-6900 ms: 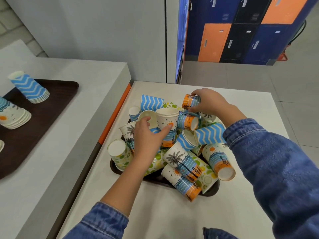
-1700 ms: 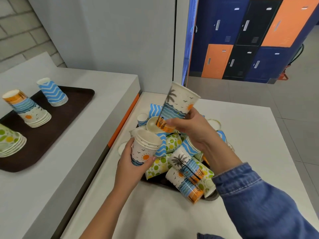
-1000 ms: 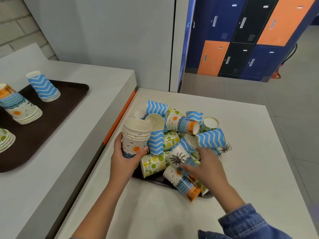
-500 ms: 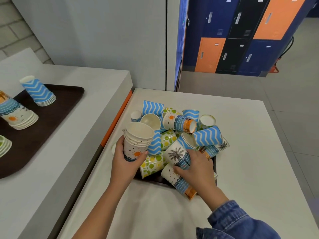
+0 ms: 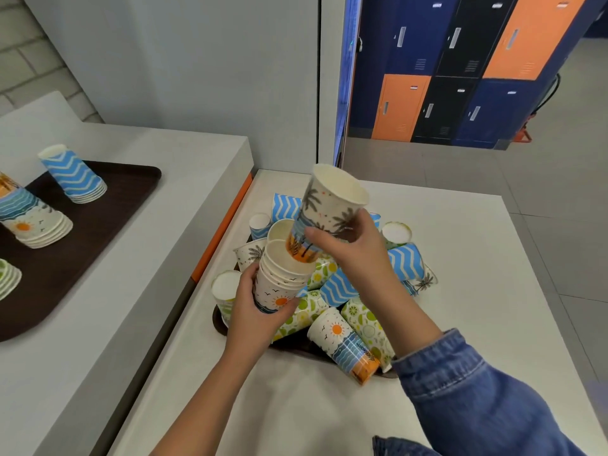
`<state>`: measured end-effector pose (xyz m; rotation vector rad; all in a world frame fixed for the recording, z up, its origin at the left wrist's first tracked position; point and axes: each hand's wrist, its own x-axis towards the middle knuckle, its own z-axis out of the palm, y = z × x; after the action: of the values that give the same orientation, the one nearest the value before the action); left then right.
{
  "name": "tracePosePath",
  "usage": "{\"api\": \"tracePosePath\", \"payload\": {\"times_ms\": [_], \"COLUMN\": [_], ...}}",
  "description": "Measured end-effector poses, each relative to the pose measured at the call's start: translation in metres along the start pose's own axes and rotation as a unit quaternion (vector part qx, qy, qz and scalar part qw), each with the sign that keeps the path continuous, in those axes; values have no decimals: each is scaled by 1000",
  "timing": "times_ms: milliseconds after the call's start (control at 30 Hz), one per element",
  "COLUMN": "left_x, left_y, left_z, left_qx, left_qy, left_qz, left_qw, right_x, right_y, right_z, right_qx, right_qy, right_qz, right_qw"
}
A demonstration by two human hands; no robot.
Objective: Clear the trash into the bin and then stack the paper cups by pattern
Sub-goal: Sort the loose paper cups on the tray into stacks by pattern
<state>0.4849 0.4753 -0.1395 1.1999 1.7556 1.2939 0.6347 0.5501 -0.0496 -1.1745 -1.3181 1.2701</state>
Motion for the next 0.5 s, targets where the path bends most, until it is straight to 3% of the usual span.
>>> {"api": "tracePosePath", "payload": {"times_ms": [167,367,433,500], "left_x": [2,8,10,11], "left_y": [4,-5,-6,-3], "left_z": [1,-9,-14,-18], "left_qx": [-15,-35,-33,-42], "left_qy": [6,47,67,82], "left_qz": [-6,0,0,-1], "left_qw": [1000,998,997,996], "right_x": [-5,-23,-35,-44], "right_y": [7,18,36,66], "right_z": [15,-22,-30,-28], "right_qx": [-69,-147,-242,-407], "right_qy": [-60,-152,-165,-159], "right_qz": [24,167,189,182], "right_qw": [996,963,937,881]}}
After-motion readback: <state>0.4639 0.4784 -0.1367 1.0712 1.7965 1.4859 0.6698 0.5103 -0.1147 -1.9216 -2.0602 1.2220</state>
